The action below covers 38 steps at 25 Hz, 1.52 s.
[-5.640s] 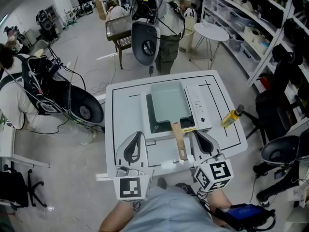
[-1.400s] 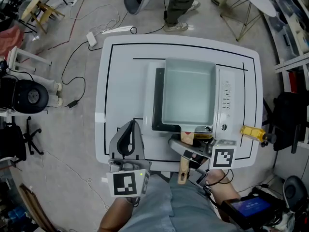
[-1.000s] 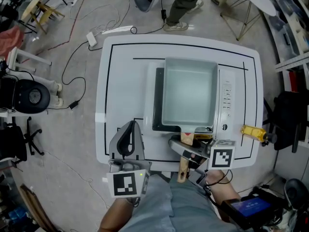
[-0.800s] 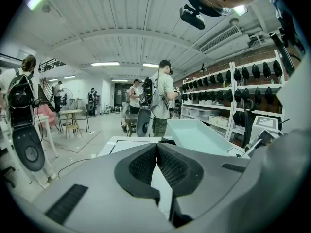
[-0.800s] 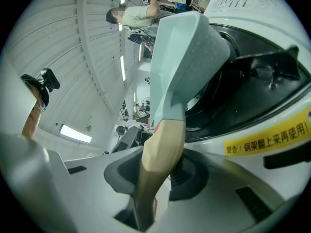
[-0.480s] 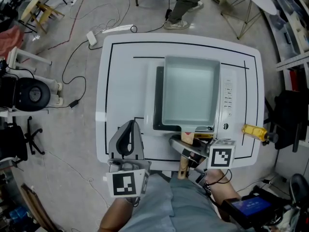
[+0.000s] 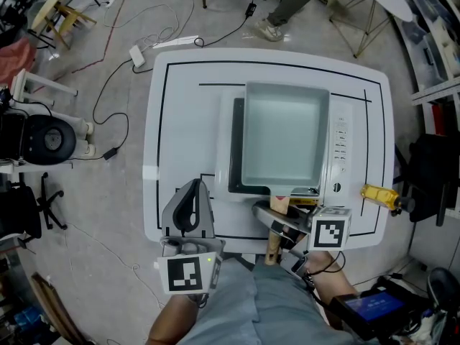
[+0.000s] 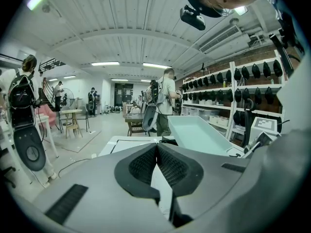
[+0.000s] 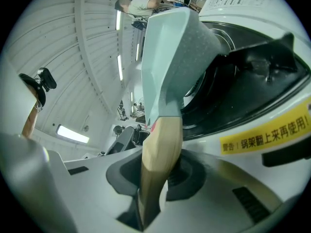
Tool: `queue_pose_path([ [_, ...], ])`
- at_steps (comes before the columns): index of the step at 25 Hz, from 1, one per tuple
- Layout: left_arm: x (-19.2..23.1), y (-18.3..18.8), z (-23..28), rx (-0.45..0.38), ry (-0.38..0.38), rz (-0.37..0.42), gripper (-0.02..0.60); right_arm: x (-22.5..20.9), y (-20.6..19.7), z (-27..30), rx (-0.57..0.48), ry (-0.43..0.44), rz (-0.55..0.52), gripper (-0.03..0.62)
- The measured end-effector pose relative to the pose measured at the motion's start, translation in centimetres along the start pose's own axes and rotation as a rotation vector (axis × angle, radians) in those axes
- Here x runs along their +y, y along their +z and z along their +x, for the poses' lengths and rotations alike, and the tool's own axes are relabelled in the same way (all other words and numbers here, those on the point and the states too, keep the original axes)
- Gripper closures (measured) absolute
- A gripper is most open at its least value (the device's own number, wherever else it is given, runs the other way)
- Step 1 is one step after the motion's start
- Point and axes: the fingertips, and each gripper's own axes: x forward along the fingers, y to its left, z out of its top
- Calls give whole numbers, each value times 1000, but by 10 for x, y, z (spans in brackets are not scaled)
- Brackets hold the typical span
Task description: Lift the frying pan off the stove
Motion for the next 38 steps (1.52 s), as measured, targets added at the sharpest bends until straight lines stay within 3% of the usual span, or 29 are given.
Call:
queue_pose_path([
  [25, 0, 9, -8, -23, 7, -8, 563, -2, -3, -2, 22, -28, -13, 500],
  [38, 1, 21, -20, -44, 17, -1, 563, 15, 1, -3, -8, 18, -14, 500],
])
